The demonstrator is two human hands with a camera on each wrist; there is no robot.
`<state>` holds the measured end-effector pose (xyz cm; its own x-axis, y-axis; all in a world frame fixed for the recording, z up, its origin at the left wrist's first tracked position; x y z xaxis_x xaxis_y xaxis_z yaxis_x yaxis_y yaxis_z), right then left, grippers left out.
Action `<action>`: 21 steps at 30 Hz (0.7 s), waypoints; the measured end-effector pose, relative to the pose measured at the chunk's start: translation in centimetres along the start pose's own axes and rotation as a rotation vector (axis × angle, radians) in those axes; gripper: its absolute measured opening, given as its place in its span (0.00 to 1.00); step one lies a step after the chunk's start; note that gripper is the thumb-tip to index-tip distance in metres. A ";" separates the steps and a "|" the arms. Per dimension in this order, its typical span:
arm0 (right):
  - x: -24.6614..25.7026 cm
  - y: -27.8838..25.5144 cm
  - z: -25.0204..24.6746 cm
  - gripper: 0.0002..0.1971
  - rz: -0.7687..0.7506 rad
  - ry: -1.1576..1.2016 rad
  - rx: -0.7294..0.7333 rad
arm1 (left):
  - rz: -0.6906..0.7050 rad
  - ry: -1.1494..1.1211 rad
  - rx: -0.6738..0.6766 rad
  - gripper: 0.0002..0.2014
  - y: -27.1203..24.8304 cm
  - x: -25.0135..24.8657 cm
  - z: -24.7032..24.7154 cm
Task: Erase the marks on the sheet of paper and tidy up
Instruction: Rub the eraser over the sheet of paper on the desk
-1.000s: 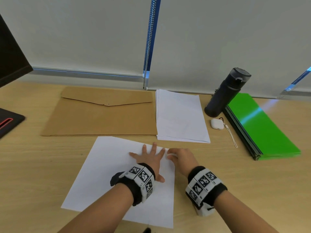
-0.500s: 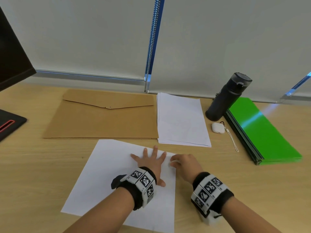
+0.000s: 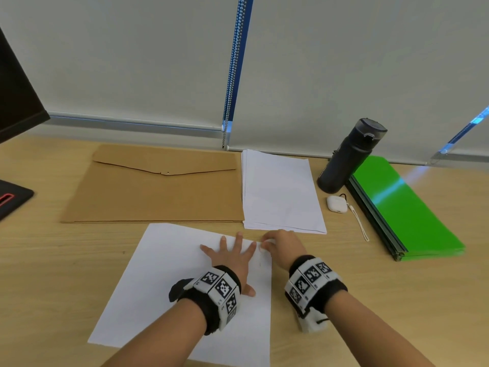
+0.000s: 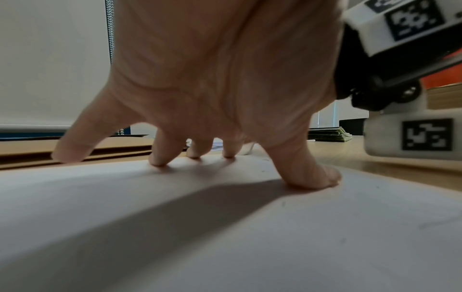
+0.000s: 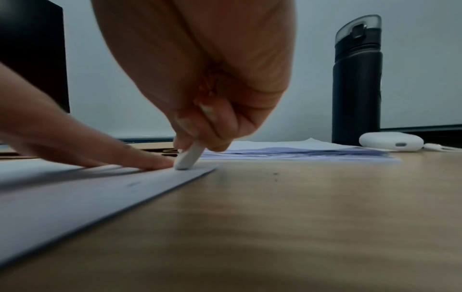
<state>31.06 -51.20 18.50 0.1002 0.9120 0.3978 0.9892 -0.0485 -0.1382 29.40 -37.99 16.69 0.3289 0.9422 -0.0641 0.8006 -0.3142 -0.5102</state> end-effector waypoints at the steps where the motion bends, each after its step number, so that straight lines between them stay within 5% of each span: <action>1: 0.2 0.2 0.1 0.12 0.009 0.017 -0.027 | -0.002 0.001 0.001 0.53 0.0 0.0 0.0; 8: -1.0 -2.0 0.5 0.12 -0.023 -0.027 0.092 | 0.001 0.002 -0.006 0.53 0.0 0.0 0.0; 14: -0.5 0.1 0.4 0.11 0.086 0.091 -0.056 | -0.006 0.007 -0.004 0.54 0.0 -0.1 0.1; 21: -0.9 -1.0 0.0 0.11 0.047 0.018 0.070 | 0.003 0.012 -0.013 0.53 -0.1 0.0 0.0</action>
<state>30.02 -51.98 18.27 0.1494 0.9017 0.4058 0.9734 -0.0621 -0.2203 29.31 -37.96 16.78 0.3377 0.9396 -0.0553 0.8059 -0.3190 -0.4988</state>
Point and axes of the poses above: each hand's wrist, its own y-axis towards the middle knuckle, its own z-axis out of the palm, x = y × z, the point moved 1 cm from there along y, towards the middle knuckle, and after that the axes turned 8 degrees about -x, right-handed, at the moved point
